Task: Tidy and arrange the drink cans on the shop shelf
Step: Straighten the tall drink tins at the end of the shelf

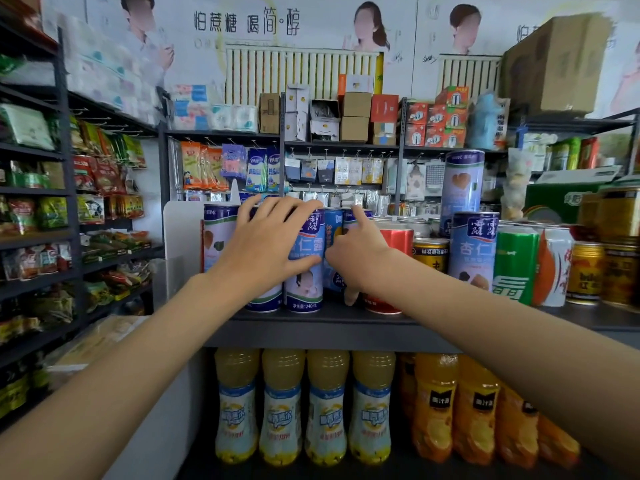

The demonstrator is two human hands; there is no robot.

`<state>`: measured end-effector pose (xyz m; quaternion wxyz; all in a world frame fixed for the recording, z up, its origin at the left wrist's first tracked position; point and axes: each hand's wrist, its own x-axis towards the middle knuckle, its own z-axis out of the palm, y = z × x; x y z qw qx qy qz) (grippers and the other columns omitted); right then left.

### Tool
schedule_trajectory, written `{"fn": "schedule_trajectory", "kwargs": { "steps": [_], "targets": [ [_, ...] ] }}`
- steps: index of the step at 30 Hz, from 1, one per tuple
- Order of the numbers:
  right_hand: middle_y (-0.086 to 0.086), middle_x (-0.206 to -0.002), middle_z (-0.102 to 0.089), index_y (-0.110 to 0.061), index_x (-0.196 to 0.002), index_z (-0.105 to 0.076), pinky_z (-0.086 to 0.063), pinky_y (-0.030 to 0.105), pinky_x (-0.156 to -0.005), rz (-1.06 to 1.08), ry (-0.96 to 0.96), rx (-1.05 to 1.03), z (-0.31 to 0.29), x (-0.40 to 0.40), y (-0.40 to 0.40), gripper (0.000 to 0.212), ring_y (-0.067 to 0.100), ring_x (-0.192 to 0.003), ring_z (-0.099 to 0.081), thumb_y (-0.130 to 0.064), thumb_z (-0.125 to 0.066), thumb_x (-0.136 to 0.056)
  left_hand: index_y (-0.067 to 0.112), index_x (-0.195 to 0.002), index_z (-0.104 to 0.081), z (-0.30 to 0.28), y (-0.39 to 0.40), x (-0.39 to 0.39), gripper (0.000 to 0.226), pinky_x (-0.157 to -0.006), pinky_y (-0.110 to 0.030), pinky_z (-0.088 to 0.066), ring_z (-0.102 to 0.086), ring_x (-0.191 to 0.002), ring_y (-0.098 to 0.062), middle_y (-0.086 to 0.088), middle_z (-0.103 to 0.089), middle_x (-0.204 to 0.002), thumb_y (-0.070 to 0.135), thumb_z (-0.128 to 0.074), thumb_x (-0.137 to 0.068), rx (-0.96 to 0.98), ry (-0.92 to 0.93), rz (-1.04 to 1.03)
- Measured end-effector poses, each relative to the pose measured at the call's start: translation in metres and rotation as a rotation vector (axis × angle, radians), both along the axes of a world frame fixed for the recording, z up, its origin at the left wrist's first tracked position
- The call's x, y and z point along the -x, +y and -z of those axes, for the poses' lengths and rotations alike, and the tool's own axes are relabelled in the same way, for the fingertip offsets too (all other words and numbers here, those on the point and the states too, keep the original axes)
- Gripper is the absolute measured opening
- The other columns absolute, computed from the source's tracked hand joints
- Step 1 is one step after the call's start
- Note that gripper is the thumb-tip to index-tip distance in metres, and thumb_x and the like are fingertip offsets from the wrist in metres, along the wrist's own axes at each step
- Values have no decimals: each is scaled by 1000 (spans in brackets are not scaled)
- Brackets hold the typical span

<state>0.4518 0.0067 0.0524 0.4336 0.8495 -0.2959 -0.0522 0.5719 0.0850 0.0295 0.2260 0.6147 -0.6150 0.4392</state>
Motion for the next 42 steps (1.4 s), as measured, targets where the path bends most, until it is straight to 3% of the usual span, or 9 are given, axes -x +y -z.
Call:
{"fn": "schedule_trajectory", "kwargs": {
  "steps": [6,13,16,20,22,25,30,38,42],
  "targets": [
    [2,-120,-59,-16,-119,-55,9,51,-113,-93,-233,-3,15,7,4,31,32,-130,-34,-29,-51,-90,21,-139,-37,-1,1,1,73,-106,-41,-20,-41,-122,-23,-1,-48,-130,48,-65,-76,-38,55,15],
    [11,-110,-61,-2,-135,-24,0,50,-115,-190,-529,-35,-8,12,-6,64,33,-125,-39,-23,-57,-85,23,-140,-33,-3,2,1,74,-106,-37,-17,-38,-123,-20,2,-45,-132,48,-63,-77,-52,59,34],
    [8,-95,-59,-2,-131,-26,-8,50,-115,-196,-609,-229,-31,9,-13,66,32,-112,-51,-19,-65,-81,23,-141,-33,-3,2,0,74,-107,-37,-17,-38,-123,-20,2,-45,-132,49,-63,-78,-55,55,39],
    [9,-107,-56,-3,-129,-33,-40,37,-96,-250,-807,-668,-62,9,-17,70,29,-110,-52,-17,-75,-75,22,-139,-36,-2,1,0,73,-107,-39,-19,-40,-121,-22,1,-47,-129,49,-64,-77,-42,54,38],
    [7,-107,-54,-1,-132,-35,-39,31,-87,-276,-866,-781,-71,11,-16,68,28,-110,-50,-13,-73,-77,20,-137,-40,-1,0,-1,72,-106,-42,-22,-44,-119,-24,-1,-50,-126,47,-67,-76,-26,51,38],
    [16,-132,-47,1,-134,-37,-37,32,-95,-276,-887,-825,-73,11,-18,65,31,-121,-45,-12,-71,-79,20,-136,-41,-2,1,2,71,-107,-43,-22,-44,-118,-24,-1,-51,-125,45,-67,-76,-22,50,36],
    [14,-129,-51,-9,-130,-38,-36,42,-106,-285,-1008,-990,-66,11,-37,64,31,-118,-49,-8,-72,-76,28,-141,-28,-4,3,5,71,-112,-37,-8,-32,-127,-17,6,-40,-134,49,-59,-81,-71,89,20],
    [11,-125,-56,-12,-135,-36,-43,38,-100,-292,-911,-982,-59,7,-36,61,26,-113,-54,-6,-66,-82,30,-142,-24,-2,2,10,71,-113,-37,6,-27,-133,-12,9,-36,-139,50,-56,-83,-53,119,-9],
    [10,-125,-56,-11,-127,-46,-46,29,-91,-464,-1065,-812,-62,27,-29,42,22,-114,-54,1,-55,-88,18,-136,-38,3,2,9,61,-113,-33,1,-33,-131,-14,3,-43,-137,47,-52,-85,92,167,118]
  ]
}}
